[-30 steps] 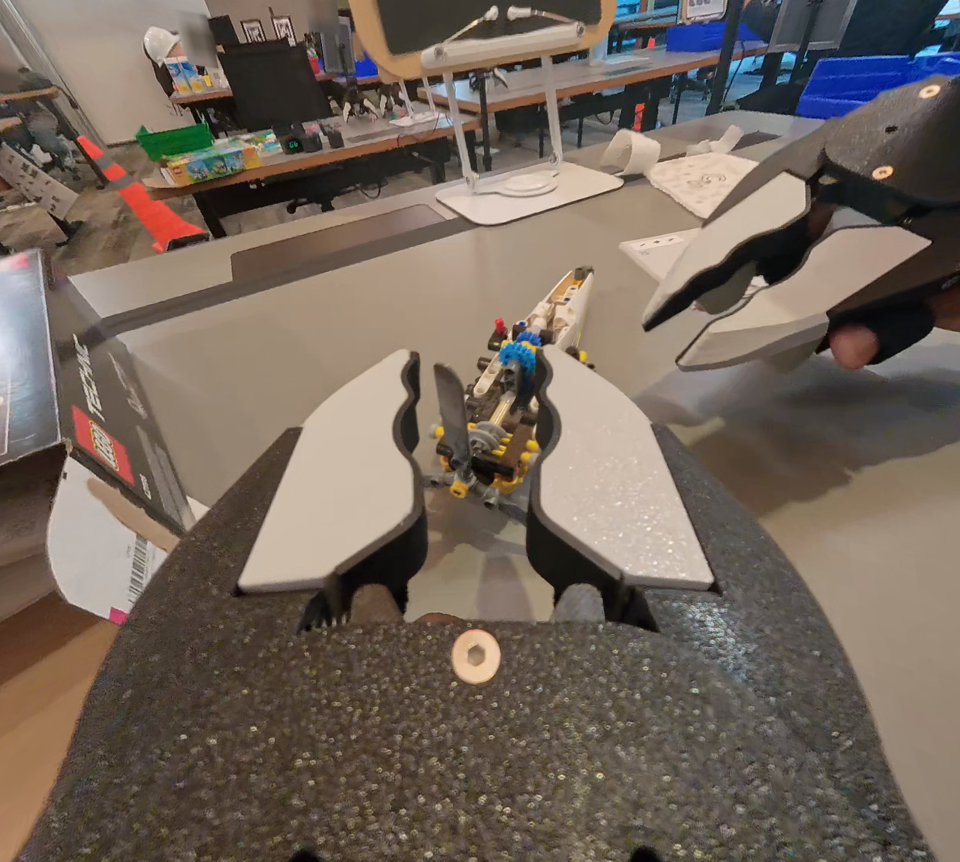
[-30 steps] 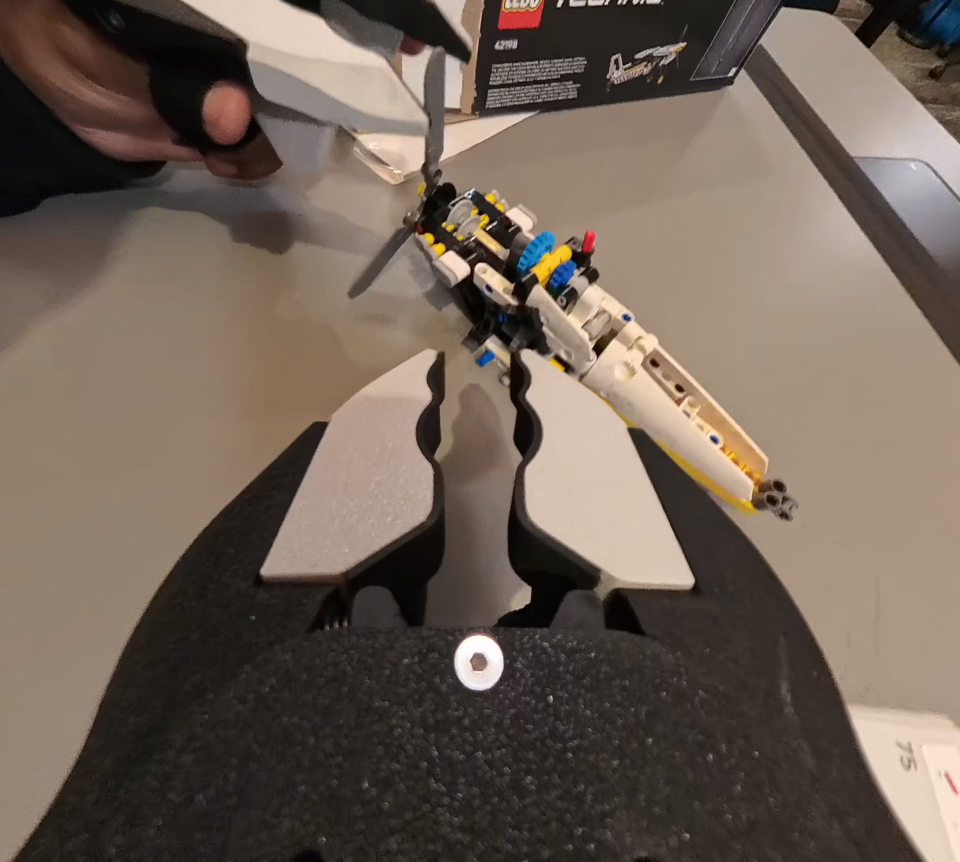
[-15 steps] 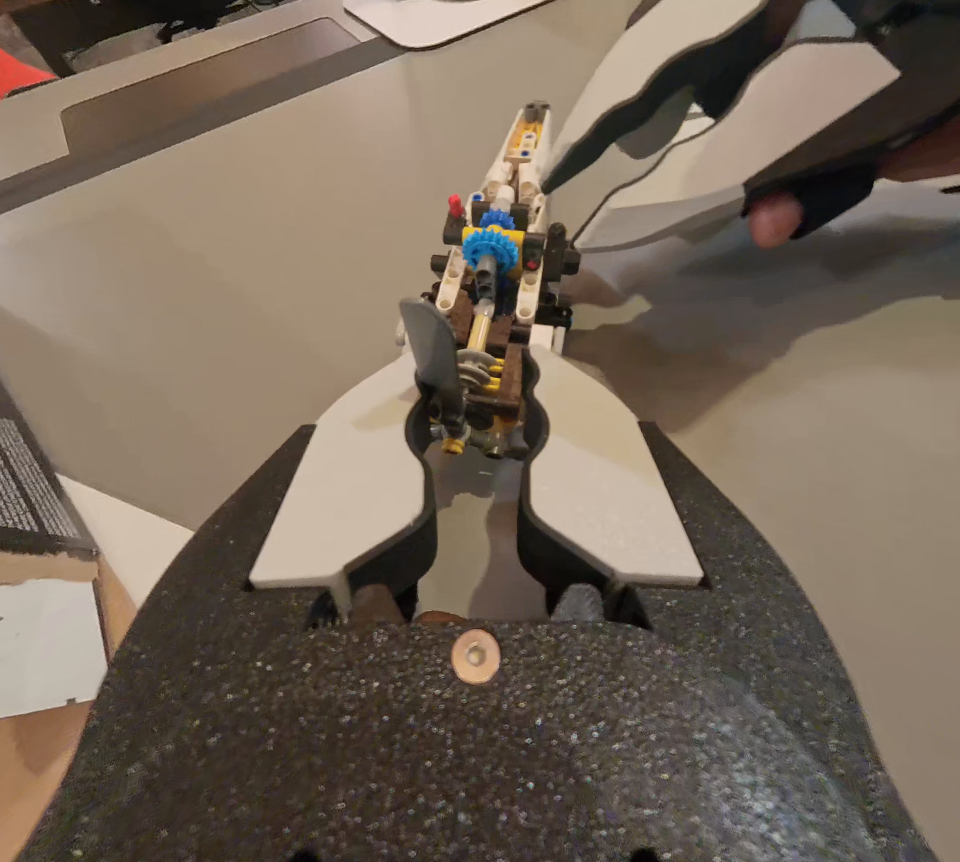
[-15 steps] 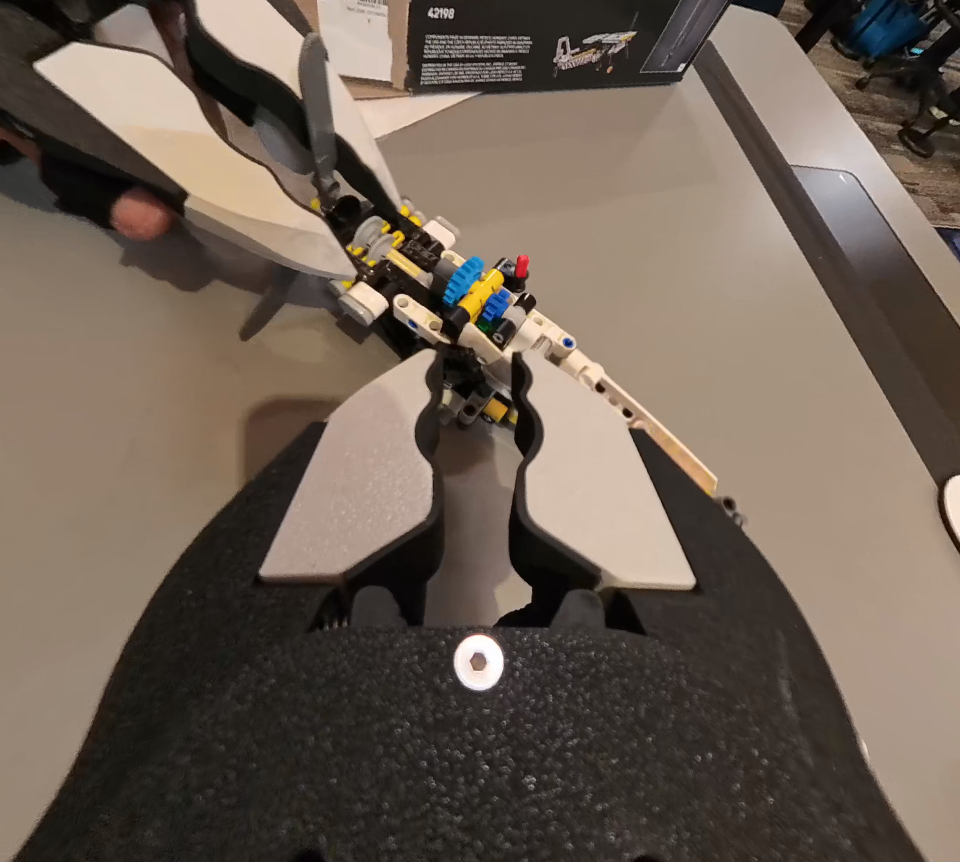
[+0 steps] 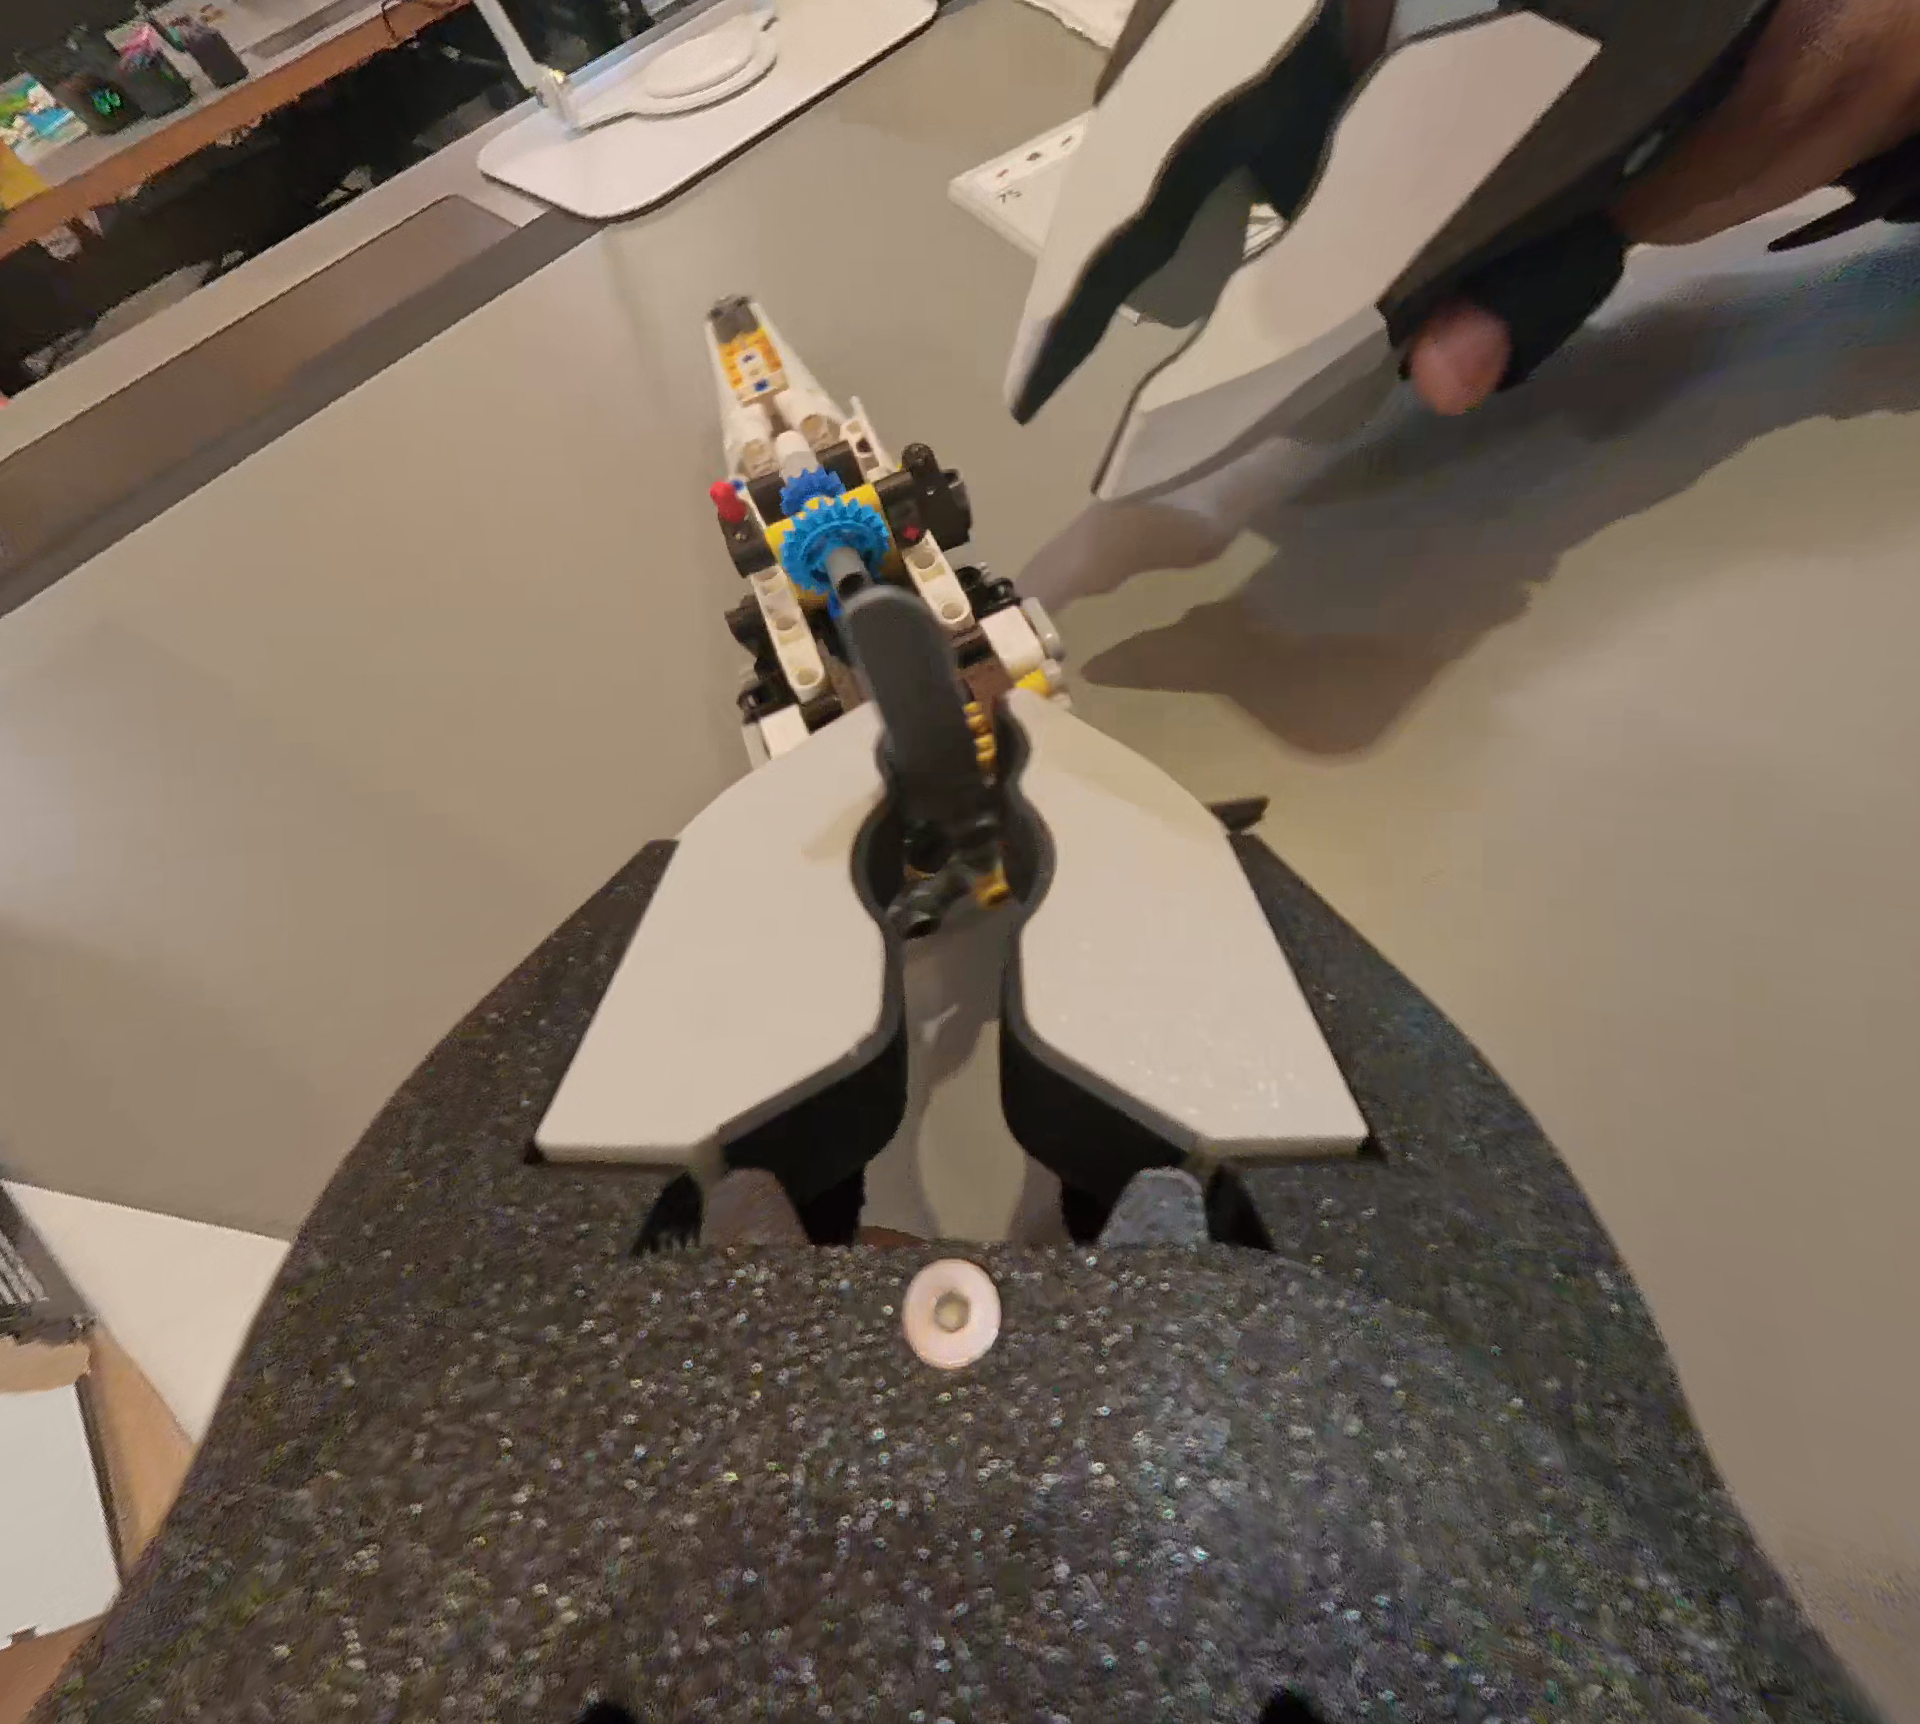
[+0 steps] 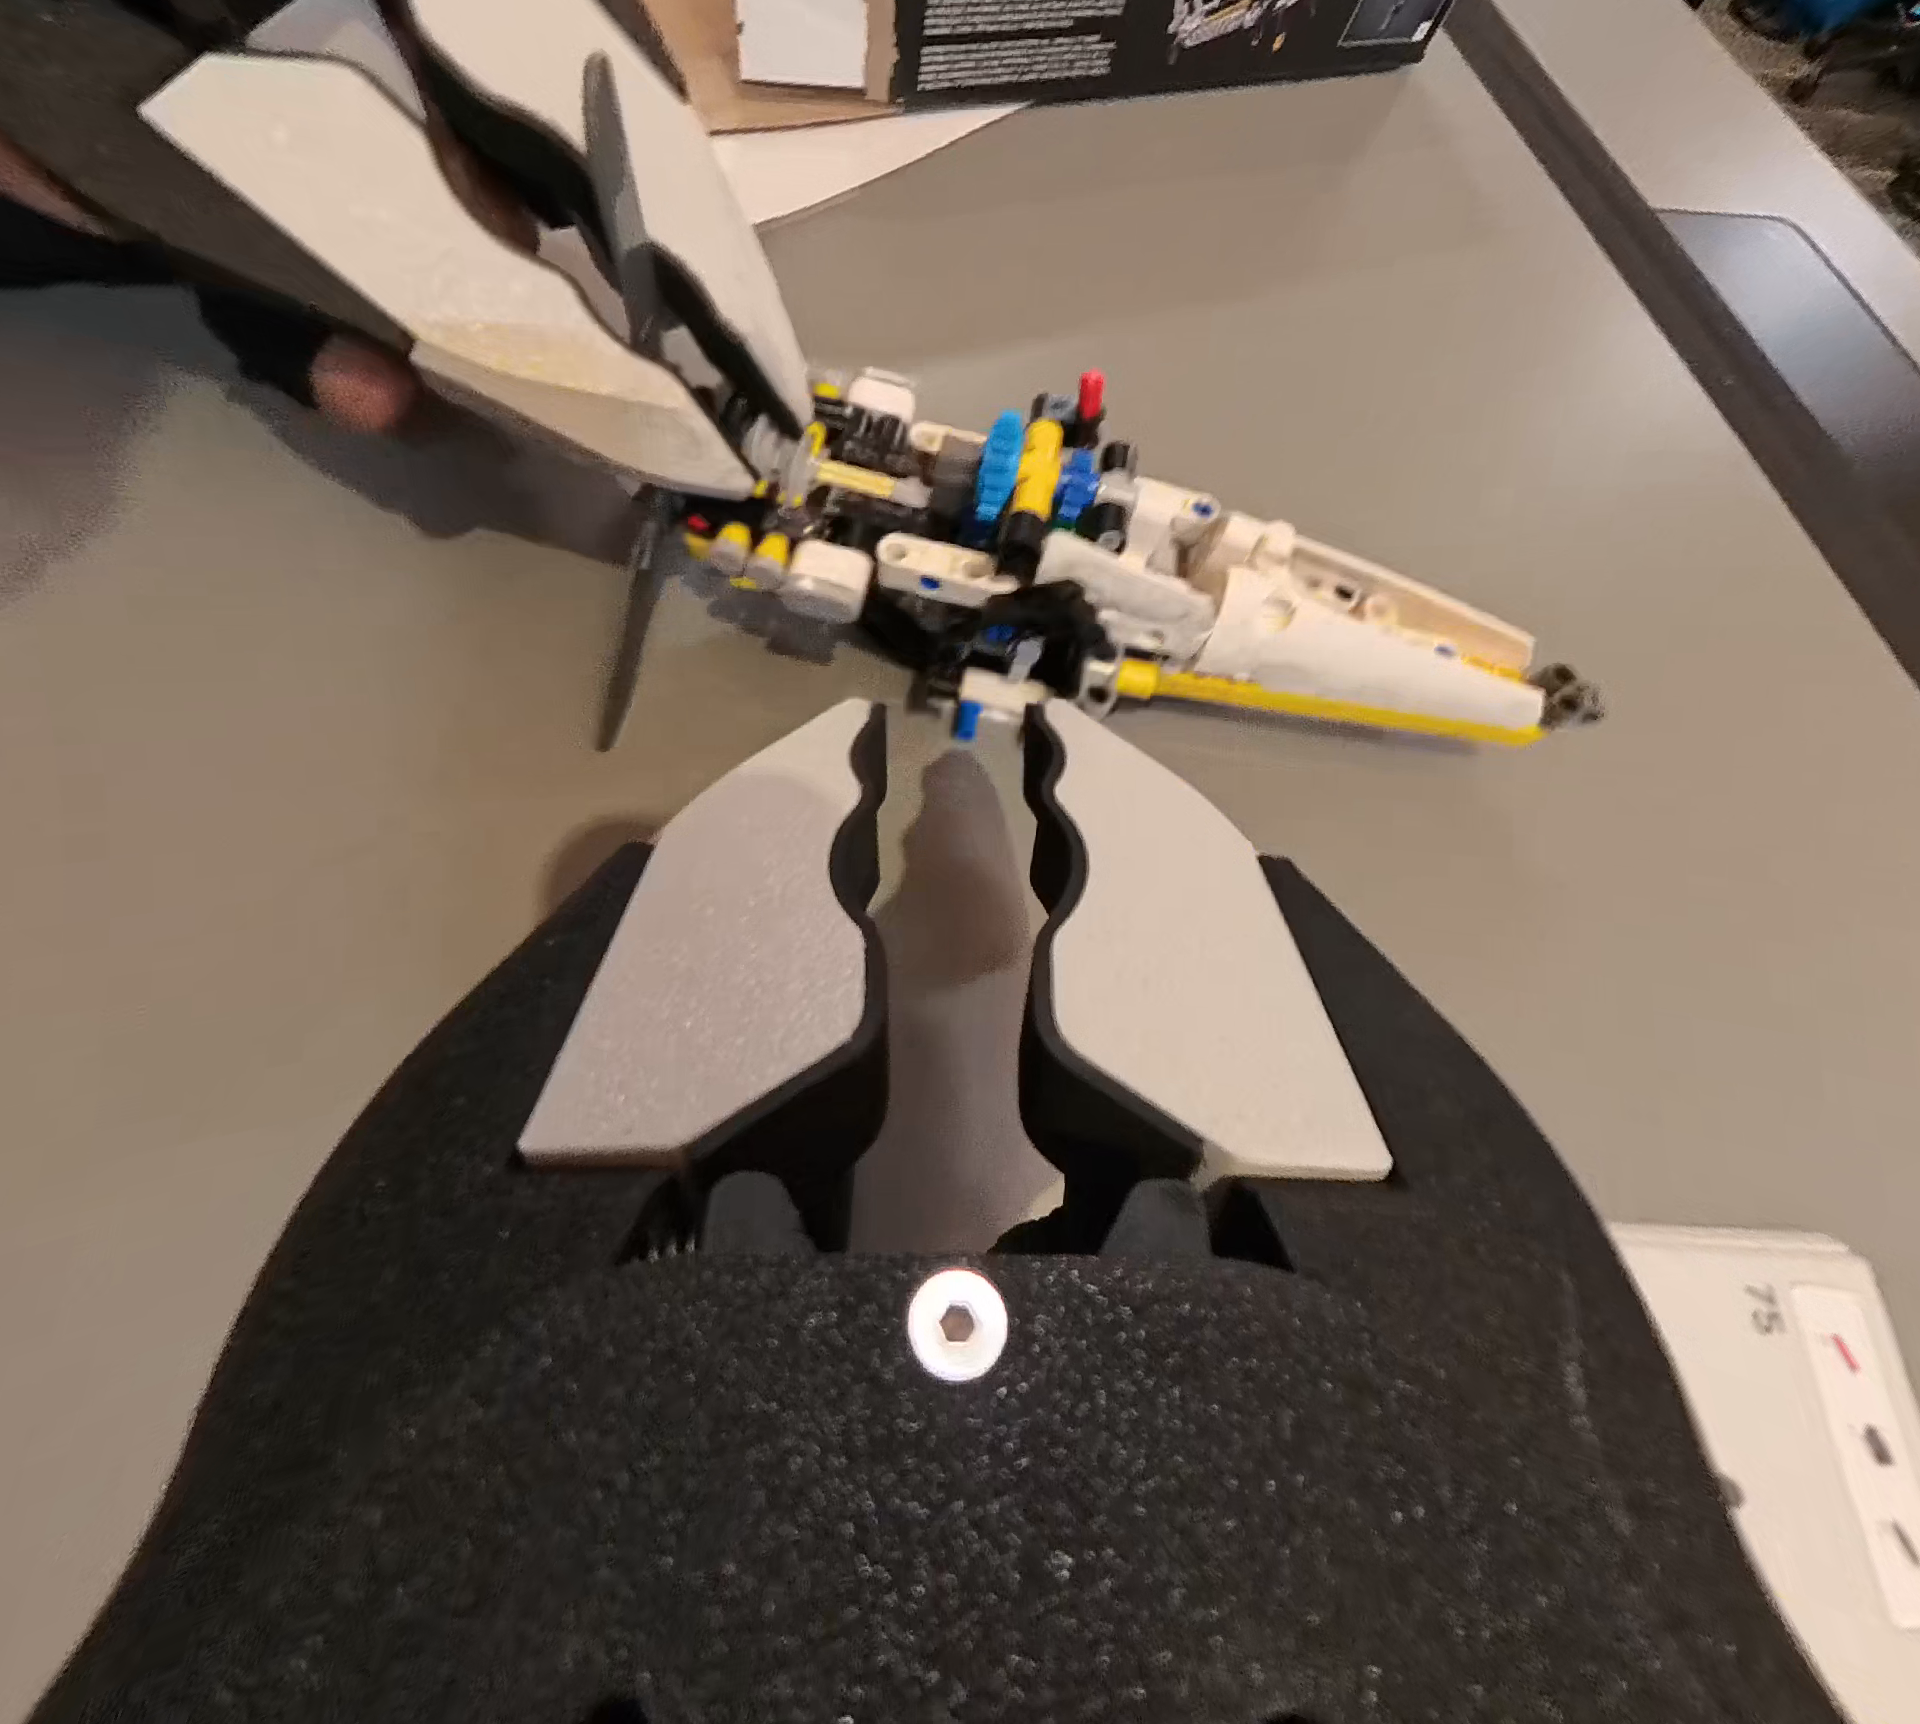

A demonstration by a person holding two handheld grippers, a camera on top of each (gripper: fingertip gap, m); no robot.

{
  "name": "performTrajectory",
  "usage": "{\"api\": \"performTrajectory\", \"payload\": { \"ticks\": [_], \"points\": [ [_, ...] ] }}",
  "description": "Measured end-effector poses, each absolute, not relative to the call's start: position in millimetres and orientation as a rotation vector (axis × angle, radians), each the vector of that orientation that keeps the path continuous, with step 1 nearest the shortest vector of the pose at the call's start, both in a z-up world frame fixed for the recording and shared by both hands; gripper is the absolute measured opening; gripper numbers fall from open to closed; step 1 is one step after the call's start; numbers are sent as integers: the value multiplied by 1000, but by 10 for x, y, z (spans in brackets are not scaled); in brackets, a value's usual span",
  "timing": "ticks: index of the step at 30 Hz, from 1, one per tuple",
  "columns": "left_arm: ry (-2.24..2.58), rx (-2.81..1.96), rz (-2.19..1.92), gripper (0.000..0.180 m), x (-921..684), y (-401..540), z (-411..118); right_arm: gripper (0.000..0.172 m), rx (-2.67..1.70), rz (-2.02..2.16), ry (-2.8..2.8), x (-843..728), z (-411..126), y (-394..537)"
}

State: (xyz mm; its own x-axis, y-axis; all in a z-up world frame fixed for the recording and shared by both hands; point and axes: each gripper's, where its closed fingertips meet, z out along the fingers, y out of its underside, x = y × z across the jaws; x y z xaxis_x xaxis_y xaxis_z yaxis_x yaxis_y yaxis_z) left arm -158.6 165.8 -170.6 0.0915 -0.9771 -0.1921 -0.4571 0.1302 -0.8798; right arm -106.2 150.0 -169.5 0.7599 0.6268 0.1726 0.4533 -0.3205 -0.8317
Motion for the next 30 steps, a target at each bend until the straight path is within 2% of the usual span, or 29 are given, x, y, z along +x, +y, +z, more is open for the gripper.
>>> {"api": "performTrajectory", "payload": {
  "ticks": [8,19,26,30],
  "points": [
    [1569,-1394,-756,10,-1566,1532,-1699,24,-2047,79,-845,-916,-1944,1086],
    [1652,-1405,-778,9,-1621,1546,-1703,24,-2046,68,-794,-666,-1925,913],
    [1687,-1445,-708,13,-1706,1662,-1705,24,-2041,65,-795,-635,-1924,864],
    [1688,-1438,-795,22,-1754,1597,-1628,24,-2041,52,-803,-639,-1932,863]
  ]
}}
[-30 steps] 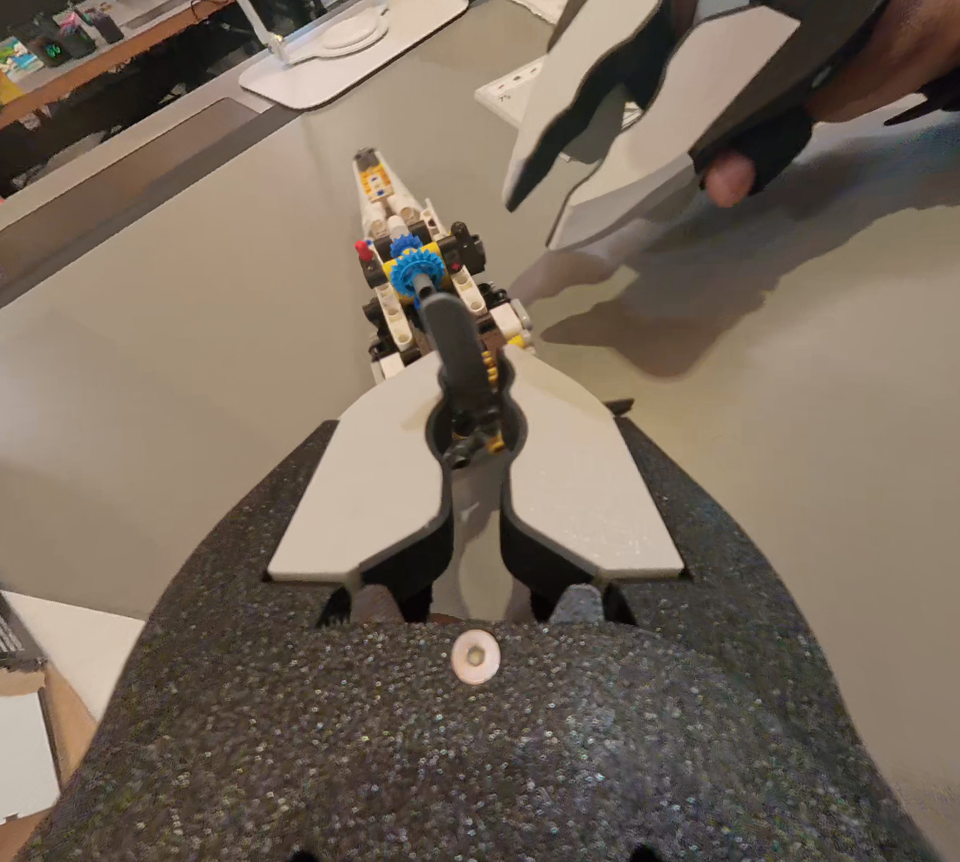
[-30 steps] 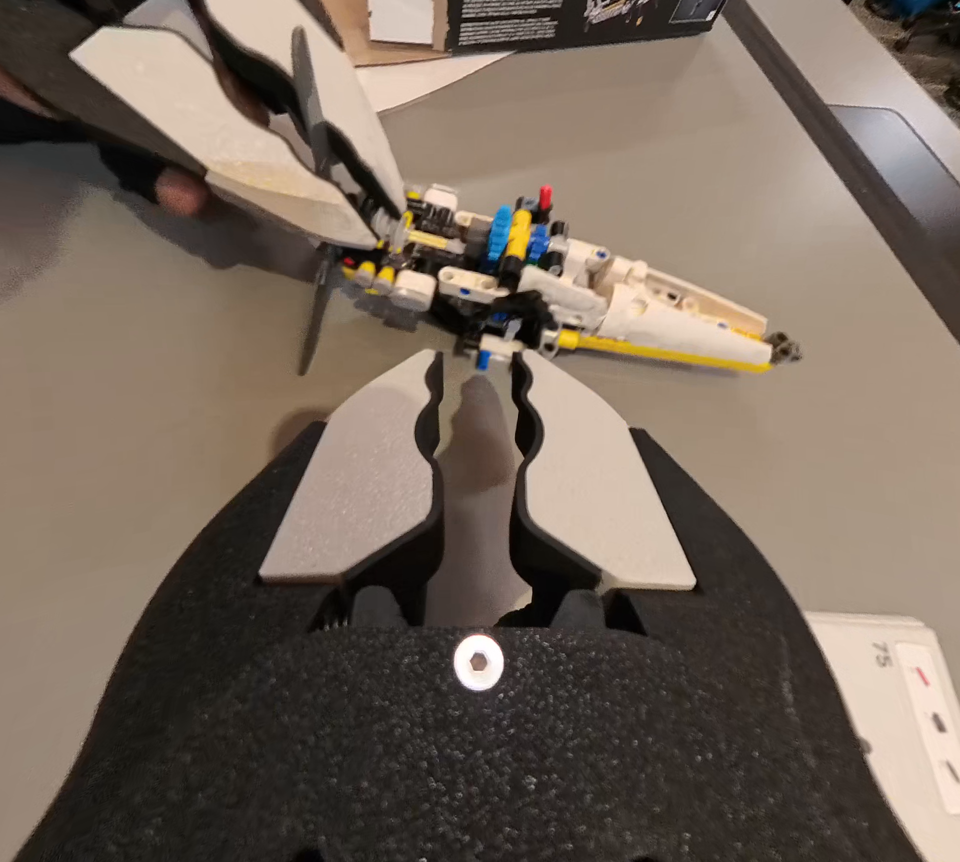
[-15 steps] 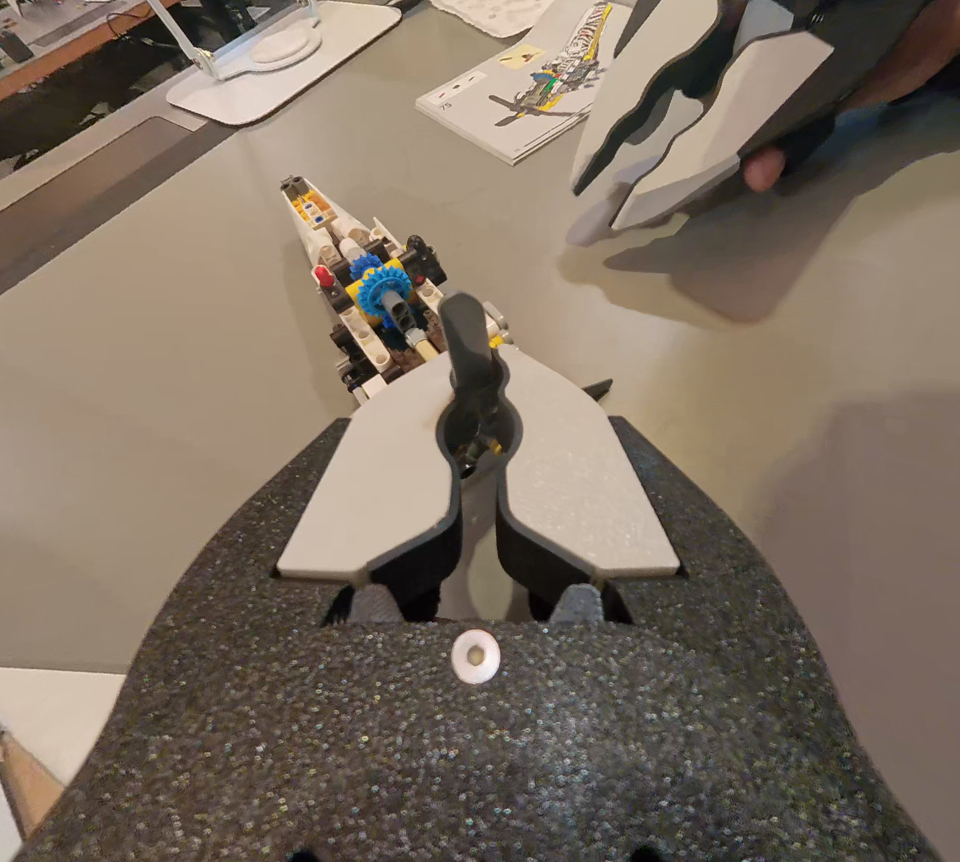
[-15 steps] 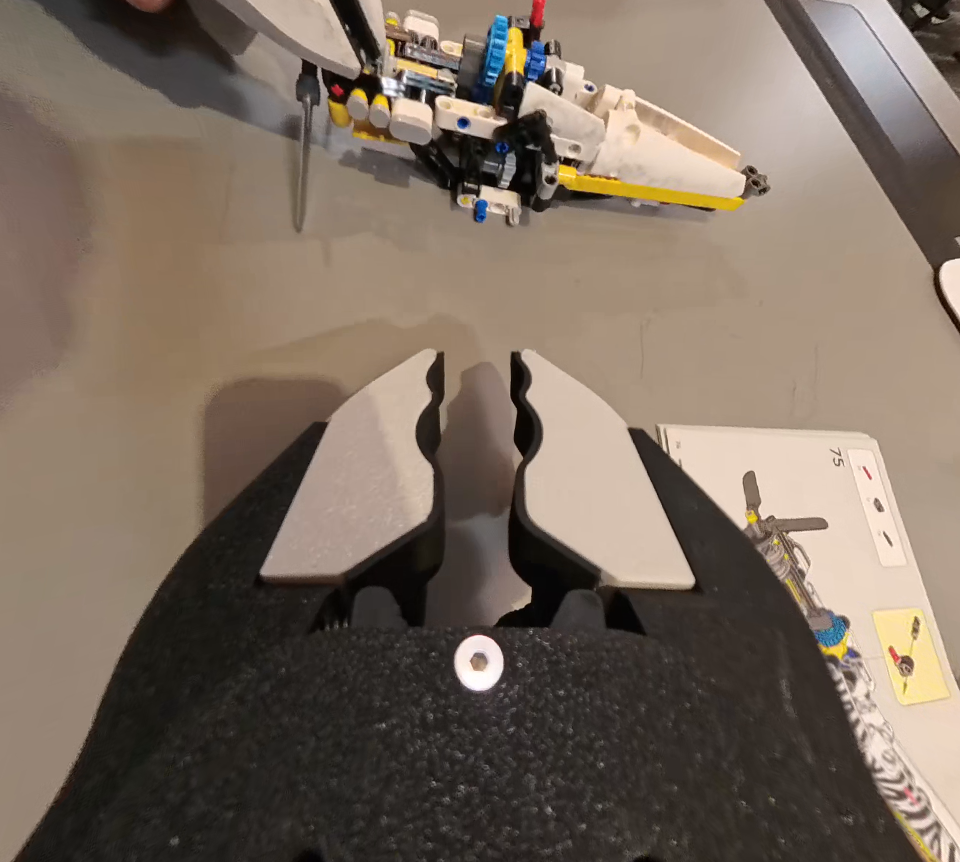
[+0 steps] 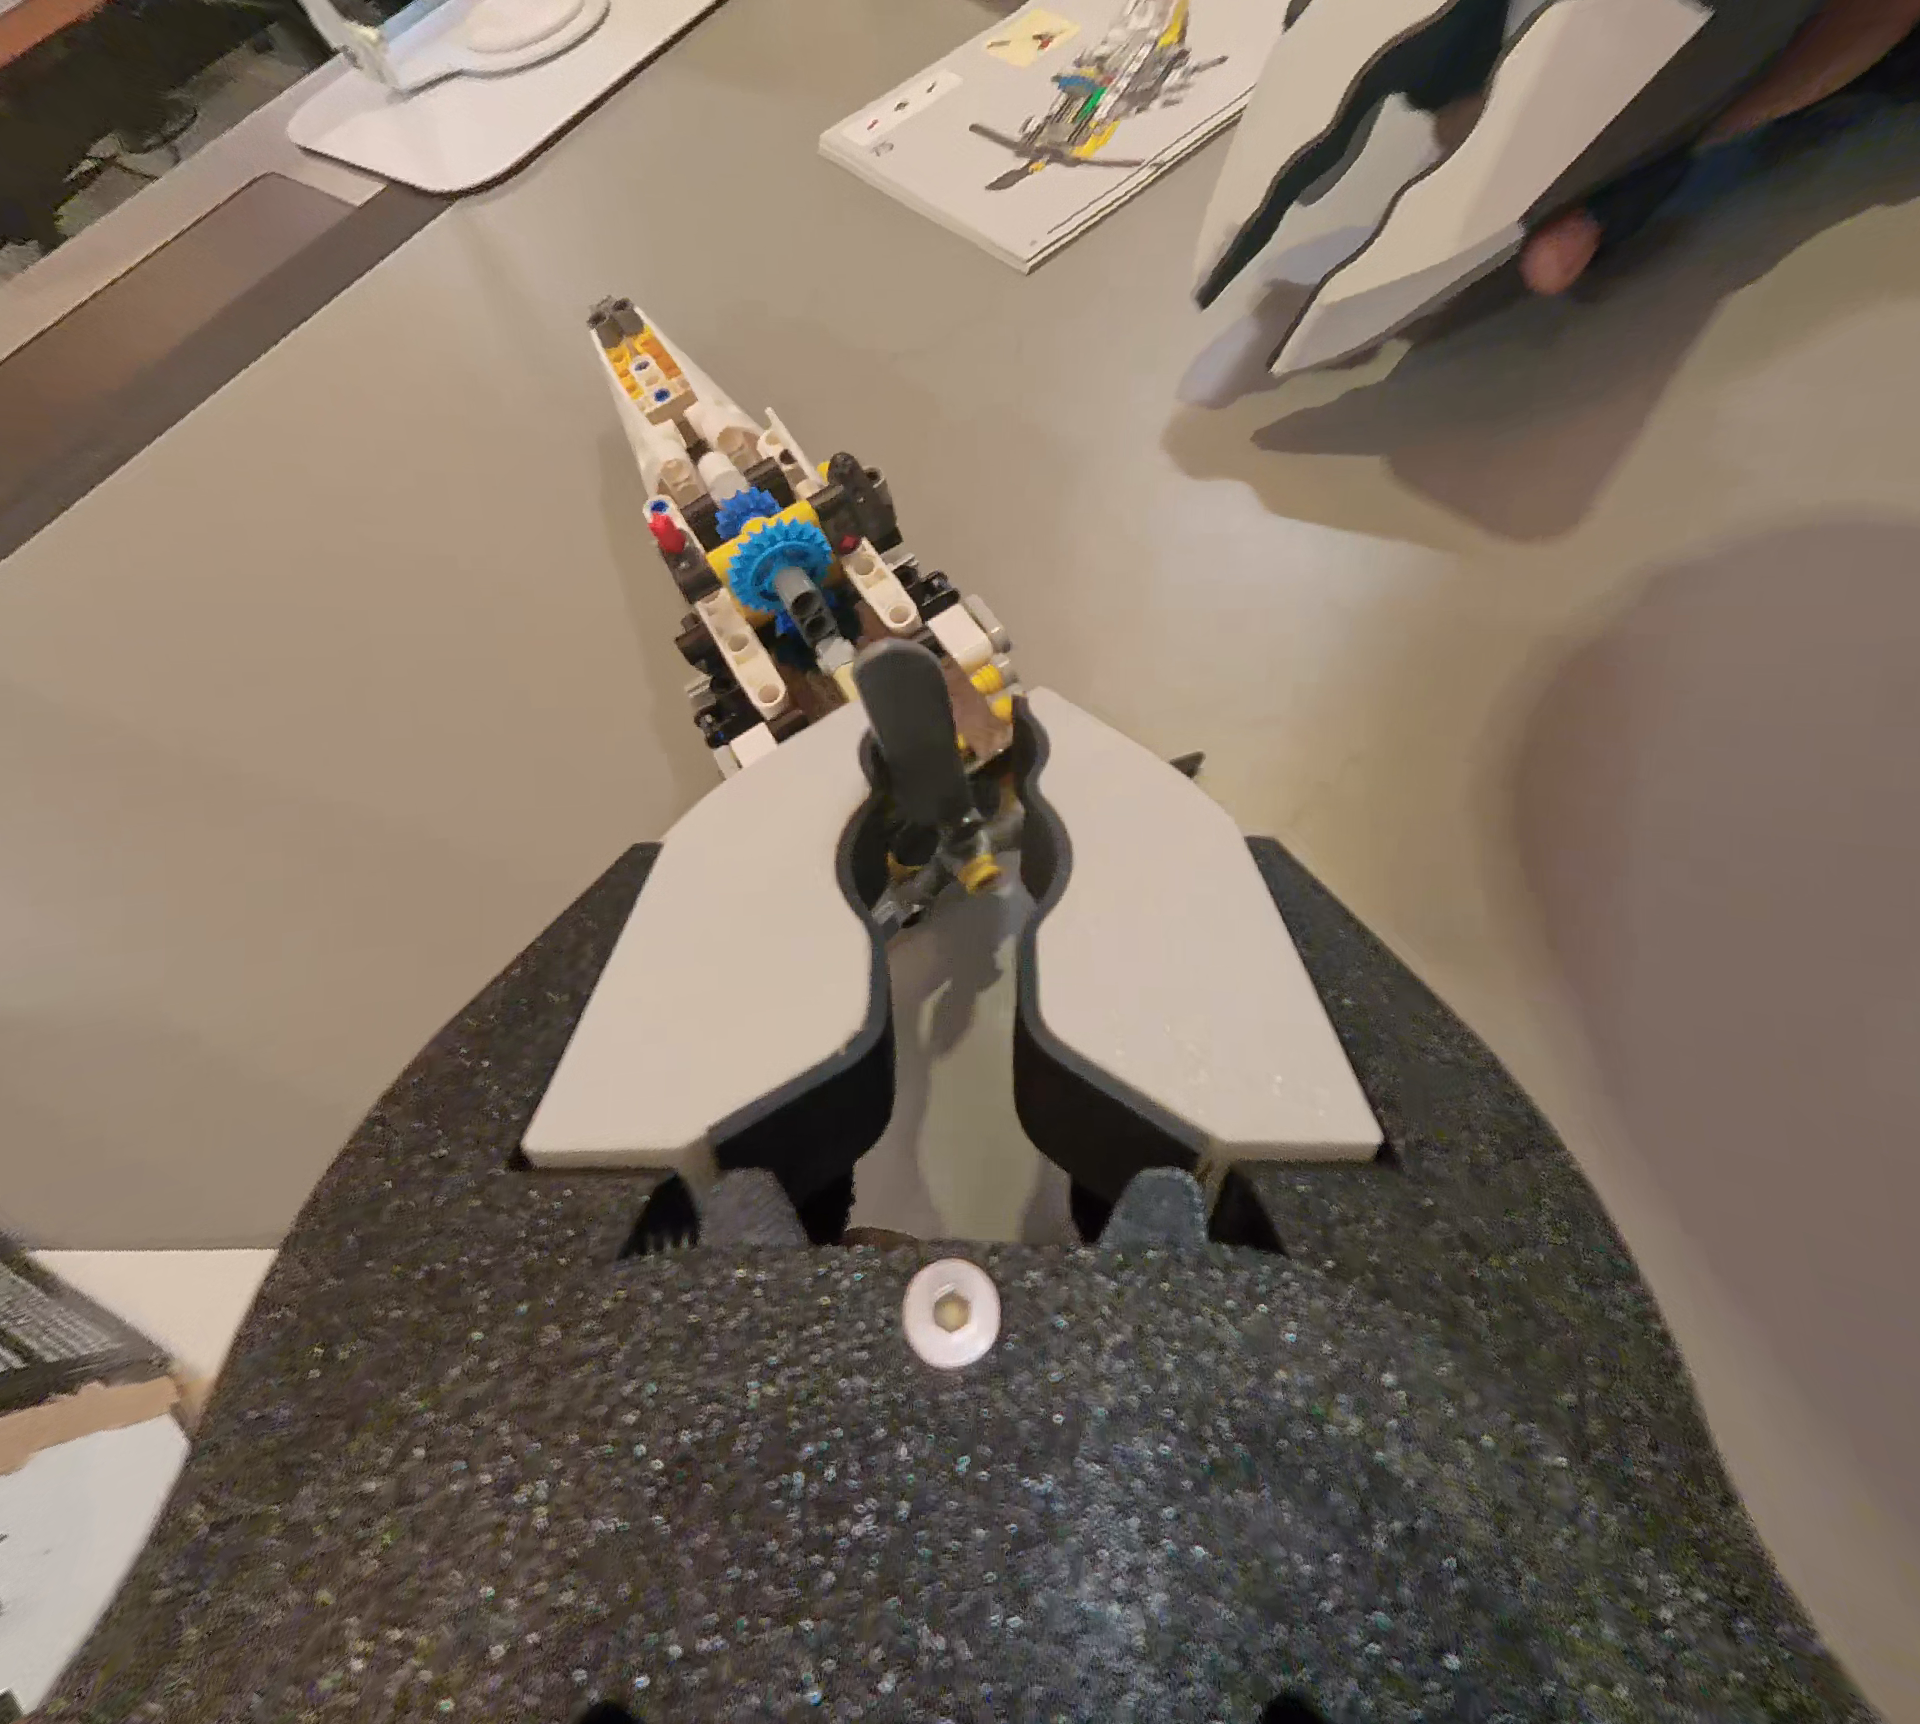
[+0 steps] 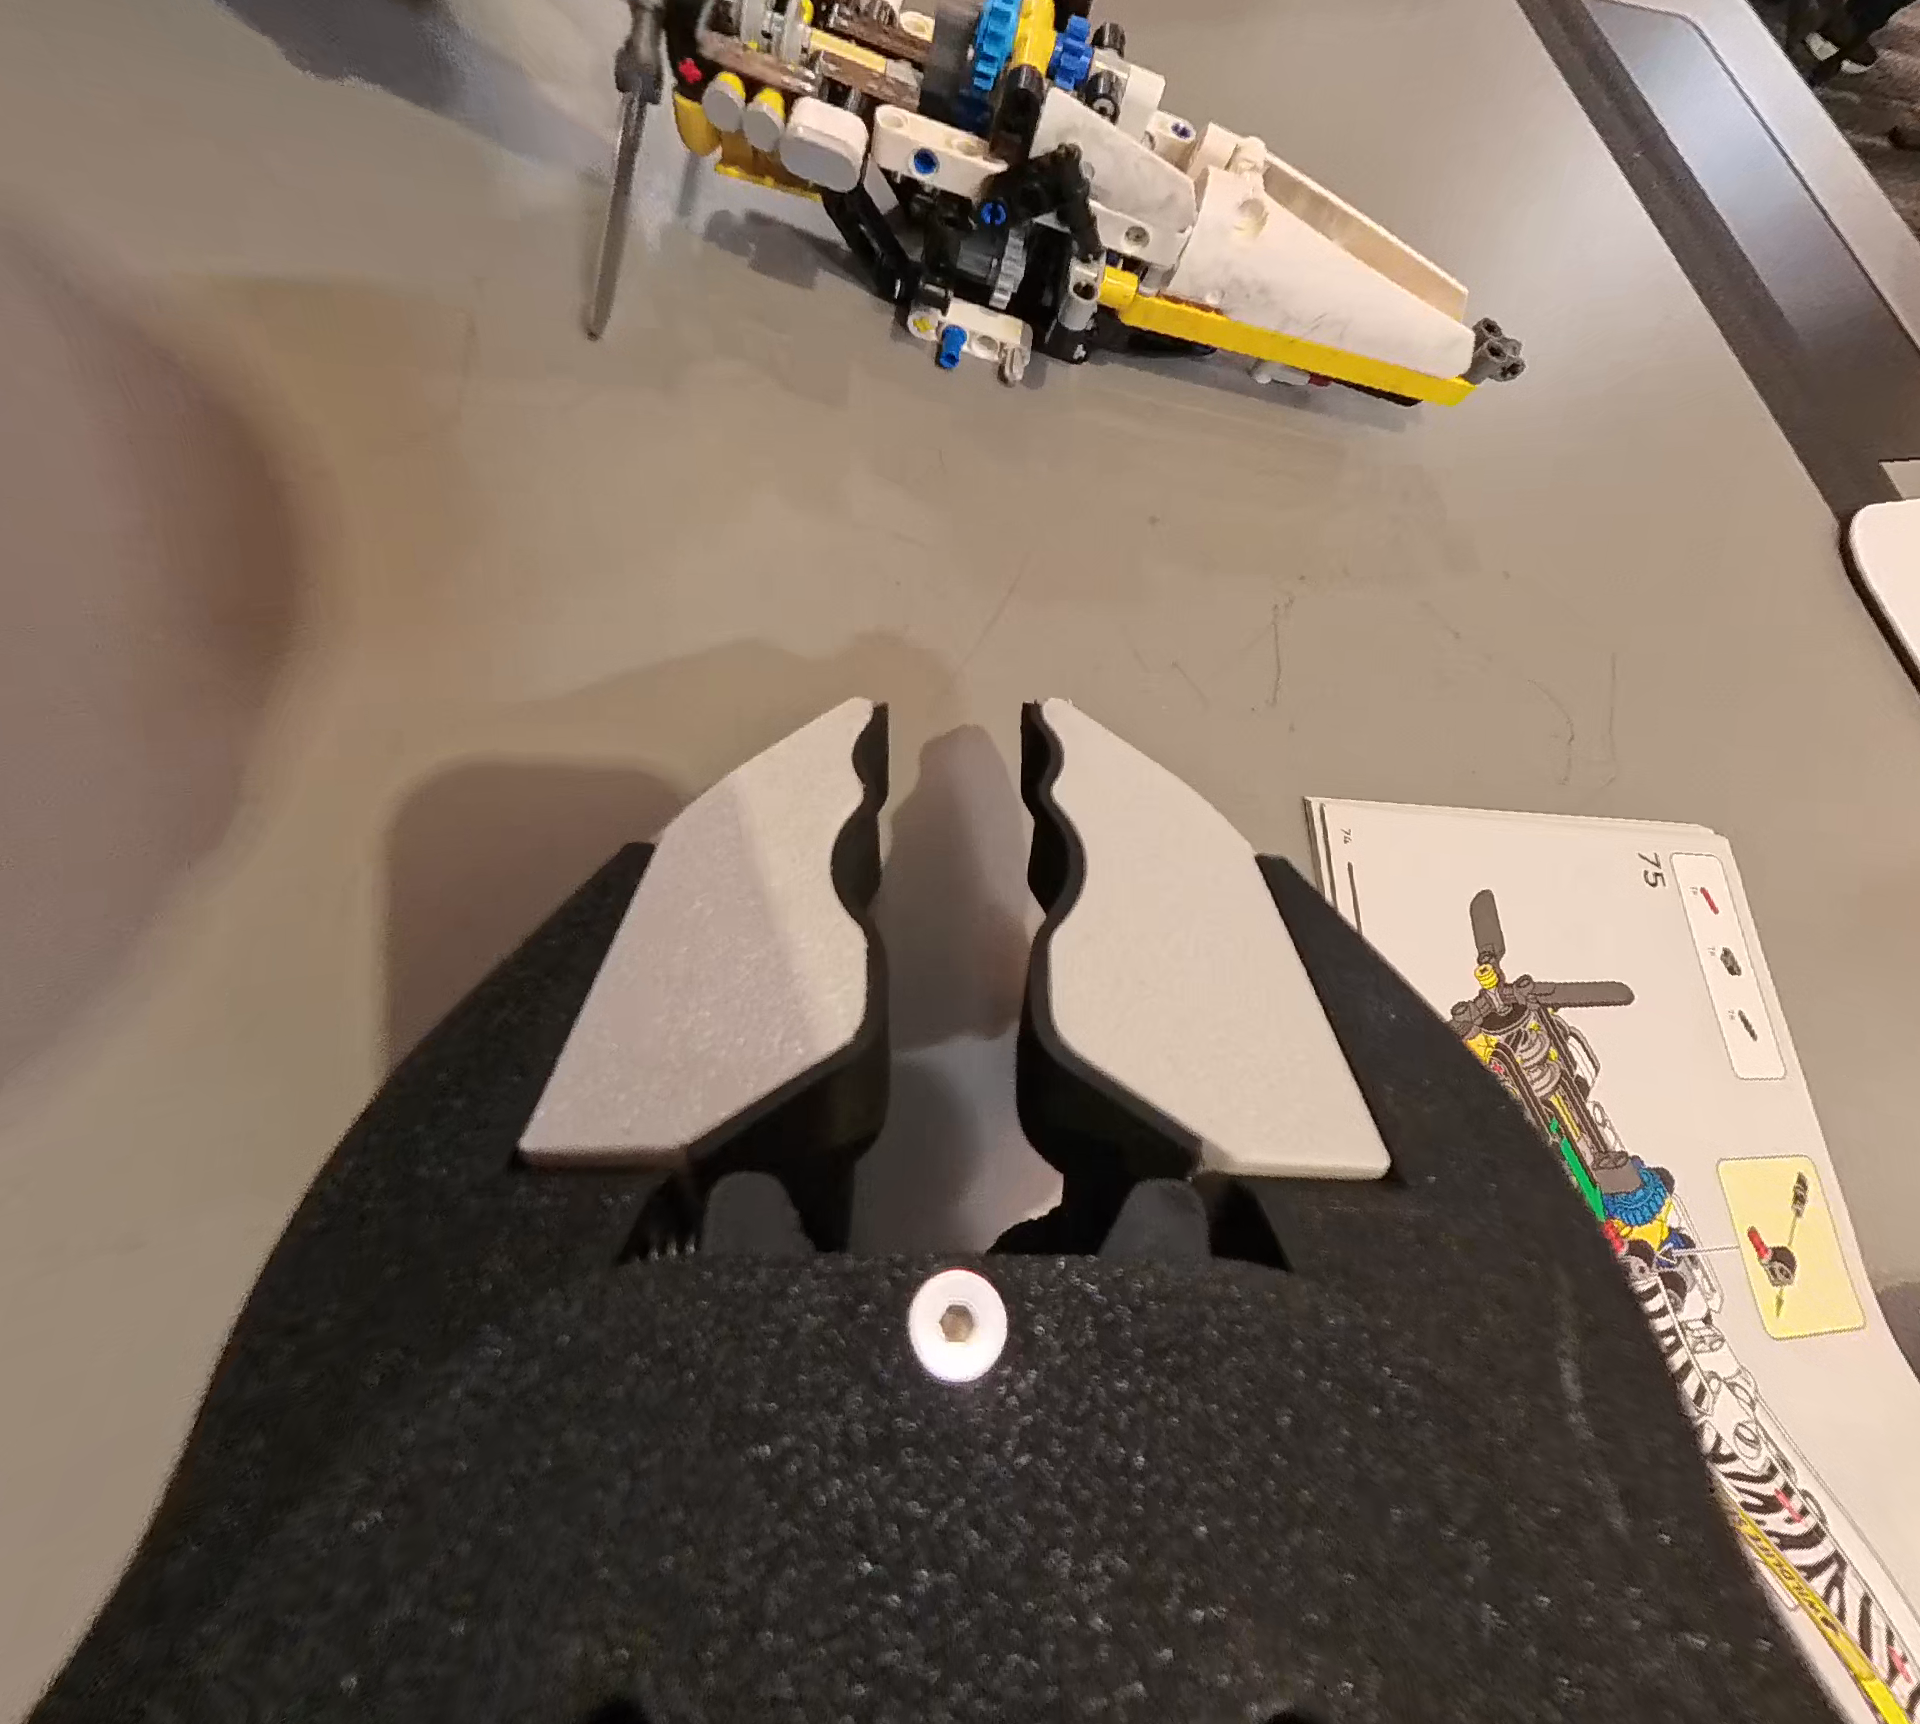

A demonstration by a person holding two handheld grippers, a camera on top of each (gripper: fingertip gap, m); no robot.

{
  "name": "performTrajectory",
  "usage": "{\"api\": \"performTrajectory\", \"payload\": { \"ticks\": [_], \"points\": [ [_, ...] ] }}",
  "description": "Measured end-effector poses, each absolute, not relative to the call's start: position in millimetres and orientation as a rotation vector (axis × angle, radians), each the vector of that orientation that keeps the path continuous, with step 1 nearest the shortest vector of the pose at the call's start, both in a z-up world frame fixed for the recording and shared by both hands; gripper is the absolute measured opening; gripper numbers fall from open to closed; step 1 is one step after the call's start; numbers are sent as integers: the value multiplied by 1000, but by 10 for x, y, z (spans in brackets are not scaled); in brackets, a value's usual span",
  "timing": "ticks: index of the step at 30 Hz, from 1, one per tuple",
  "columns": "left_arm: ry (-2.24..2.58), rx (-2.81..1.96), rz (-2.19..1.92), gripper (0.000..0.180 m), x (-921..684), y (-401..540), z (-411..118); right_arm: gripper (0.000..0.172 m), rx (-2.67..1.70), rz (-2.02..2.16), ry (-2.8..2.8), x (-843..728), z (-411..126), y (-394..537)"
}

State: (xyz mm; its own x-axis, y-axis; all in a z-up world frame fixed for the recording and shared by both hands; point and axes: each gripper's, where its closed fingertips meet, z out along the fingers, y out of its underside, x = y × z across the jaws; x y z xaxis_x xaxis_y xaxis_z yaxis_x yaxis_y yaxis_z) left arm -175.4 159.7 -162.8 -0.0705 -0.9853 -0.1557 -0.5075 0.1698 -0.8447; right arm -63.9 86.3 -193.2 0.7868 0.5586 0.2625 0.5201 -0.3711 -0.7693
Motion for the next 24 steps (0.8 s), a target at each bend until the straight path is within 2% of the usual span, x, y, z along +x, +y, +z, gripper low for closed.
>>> {"api": "performTrajectory", "payload": {
  "ticks": [4,12,18,24],
  "points": [
    [1671,-1392,-907,28,-1818,1543,-1462,24,-2043,49,-807,-640,-1939,867],
    [1539,-1312,-1100,28,-1787,1833,-1032,24,-2035,77,-820,-661,-1932,858],
    [1642,-1425,-1118,26,-1527,2108,-1317,24,-2013,129,-852,-709,-1912,825],
    [1825,-1512,-1087,16,-1415,1932,-1684,24,-2003,235,-838,-734,-1863,824]
  ]
}}
